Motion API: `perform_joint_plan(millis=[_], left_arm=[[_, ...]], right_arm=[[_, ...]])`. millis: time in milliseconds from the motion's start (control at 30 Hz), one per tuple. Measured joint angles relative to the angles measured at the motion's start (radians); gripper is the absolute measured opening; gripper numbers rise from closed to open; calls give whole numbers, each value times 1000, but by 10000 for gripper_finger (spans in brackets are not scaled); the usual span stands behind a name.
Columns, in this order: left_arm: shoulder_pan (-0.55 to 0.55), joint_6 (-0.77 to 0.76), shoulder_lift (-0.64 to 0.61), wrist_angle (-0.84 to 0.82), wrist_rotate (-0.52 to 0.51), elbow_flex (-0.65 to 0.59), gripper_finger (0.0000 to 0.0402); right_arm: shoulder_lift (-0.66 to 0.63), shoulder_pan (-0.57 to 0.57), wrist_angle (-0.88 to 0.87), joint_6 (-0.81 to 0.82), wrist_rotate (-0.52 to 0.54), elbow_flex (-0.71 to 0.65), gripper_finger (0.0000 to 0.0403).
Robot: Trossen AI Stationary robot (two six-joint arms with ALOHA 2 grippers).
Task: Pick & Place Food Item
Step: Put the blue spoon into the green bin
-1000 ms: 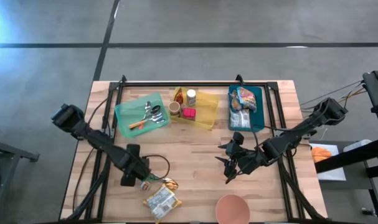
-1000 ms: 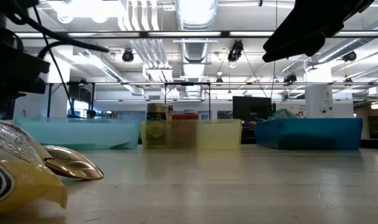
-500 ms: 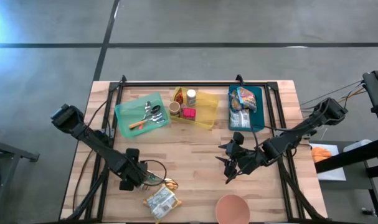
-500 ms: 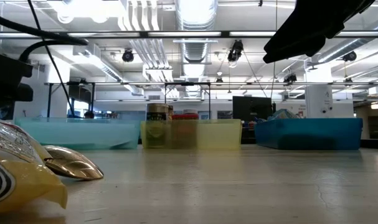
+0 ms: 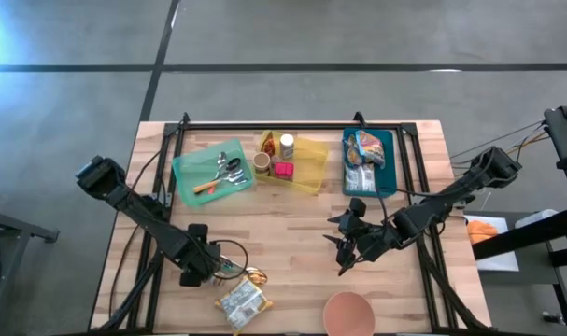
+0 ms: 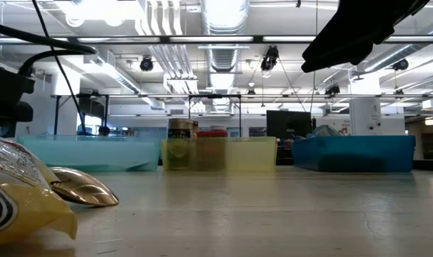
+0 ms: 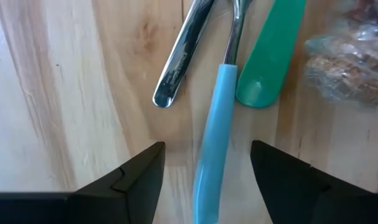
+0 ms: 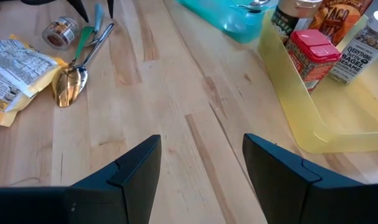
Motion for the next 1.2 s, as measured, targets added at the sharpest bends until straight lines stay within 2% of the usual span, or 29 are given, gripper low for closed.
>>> perform_joint_plan(millis=[167, 433, 800, 1200], left_arm=[[0, 5, 1, 15, 23, -1, 181], [0, 8, 0, 23, 49, 3, 27], [1, 8, -10, -62, 32, 57, 1], [1, -15, -17, -76, 12, 57, 2]], right_arm=[[0, 0, 0, 0, 0, 0, 224], [0, 0, 0, 0, 0, 0, 224], [0, 1, 0, 3, 0, 0, 224], [0, 1, 0, 3, 0, 0, 224]])
